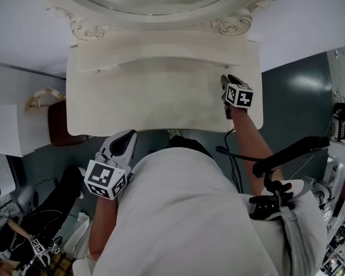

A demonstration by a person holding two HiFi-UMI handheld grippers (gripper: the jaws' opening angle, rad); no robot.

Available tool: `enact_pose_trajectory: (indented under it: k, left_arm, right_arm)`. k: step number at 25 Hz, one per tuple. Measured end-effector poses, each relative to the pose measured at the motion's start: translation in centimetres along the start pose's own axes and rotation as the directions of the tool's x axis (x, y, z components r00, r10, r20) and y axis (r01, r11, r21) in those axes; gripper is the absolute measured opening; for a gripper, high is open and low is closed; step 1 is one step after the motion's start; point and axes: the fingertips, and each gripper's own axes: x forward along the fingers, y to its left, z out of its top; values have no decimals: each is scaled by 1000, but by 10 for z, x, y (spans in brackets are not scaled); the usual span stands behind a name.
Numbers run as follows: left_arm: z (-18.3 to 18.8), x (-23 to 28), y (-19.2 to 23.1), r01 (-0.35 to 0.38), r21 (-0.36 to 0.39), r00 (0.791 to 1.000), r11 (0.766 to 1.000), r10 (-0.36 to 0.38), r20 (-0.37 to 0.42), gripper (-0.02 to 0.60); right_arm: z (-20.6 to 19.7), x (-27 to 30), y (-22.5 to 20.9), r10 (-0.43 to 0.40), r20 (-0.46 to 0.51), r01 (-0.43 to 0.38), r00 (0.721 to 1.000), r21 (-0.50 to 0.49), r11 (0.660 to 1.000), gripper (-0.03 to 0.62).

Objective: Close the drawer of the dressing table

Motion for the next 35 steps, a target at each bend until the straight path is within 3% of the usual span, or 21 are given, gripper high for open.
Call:
enact_pose_trajectory:
  k: [8, 20, 28, 35]
  left_arm:
    - [-21, -40, 2, 22, 25, 1000, 999, -23, 10, 3]
    - [-63, -104, -1, 76, 50, 997, 996, -77, 28, 3]
    - [-109, -139, -11, 104, 52, 994, 993, -105, 16, 3]
    - [-142, -158, -21, 95, 133, 995, 987, -93, -26, 3]
  right_arm:
    - [-39, -38, 43, 2, -16, -2, 1000, -7, 1000, -2]
    - [-102, -107, 149, 98, -43, -100, 994, -60, 993, -3]
    - [-139, -155, 221, 173, -33, -175, 984, -113, 978, -3]
    - [-166, -193, 268, 223, -32, -225, 974, -180, 958, -3]
